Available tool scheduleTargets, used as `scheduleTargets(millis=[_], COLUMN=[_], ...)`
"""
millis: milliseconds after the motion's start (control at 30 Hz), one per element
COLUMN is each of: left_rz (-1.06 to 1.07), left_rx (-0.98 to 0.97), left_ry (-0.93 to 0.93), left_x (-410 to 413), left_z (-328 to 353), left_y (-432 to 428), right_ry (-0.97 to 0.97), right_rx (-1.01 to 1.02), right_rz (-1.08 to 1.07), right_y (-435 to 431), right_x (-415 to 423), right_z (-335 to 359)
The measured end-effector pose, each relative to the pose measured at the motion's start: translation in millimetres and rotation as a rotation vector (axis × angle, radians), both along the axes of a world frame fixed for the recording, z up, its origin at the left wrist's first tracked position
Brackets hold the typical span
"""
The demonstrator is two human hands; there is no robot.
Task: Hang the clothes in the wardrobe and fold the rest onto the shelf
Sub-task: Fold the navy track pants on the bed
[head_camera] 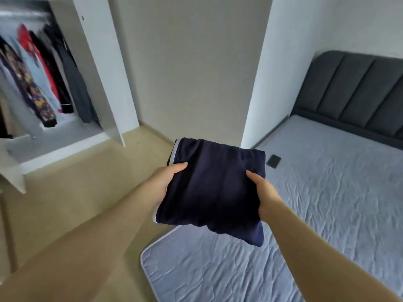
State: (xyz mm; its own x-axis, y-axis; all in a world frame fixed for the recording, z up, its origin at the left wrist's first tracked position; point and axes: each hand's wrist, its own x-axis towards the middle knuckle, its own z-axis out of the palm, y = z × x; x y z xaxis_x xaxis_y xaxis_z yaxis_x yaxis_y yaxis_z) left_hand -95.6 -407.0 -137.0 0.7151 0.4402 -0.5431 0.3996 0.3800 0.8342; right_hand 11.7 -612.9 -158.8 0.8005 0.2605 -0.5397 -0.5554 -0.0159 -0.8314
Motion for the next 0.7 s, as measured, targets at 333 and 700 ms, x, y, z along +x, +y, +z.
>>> scheduleTargets(millis=[333, 700], left_rz=[0.180, 0.420], left_rx=[0.095, 0.126], left_ry=[-0.143, -0.138], left_x=[-81.8, -132.9], left_z=[101.2, 128.4], left_y=[200.1, 374.3], right_ry=[-0.153, -0.172], right_rx=[0.143, 0.228], right_rz=[0.226, 0.492], right_y=[222.3, 426.9], right_x=[-48.7, -66.1], right_z=[94.5, 124.7])
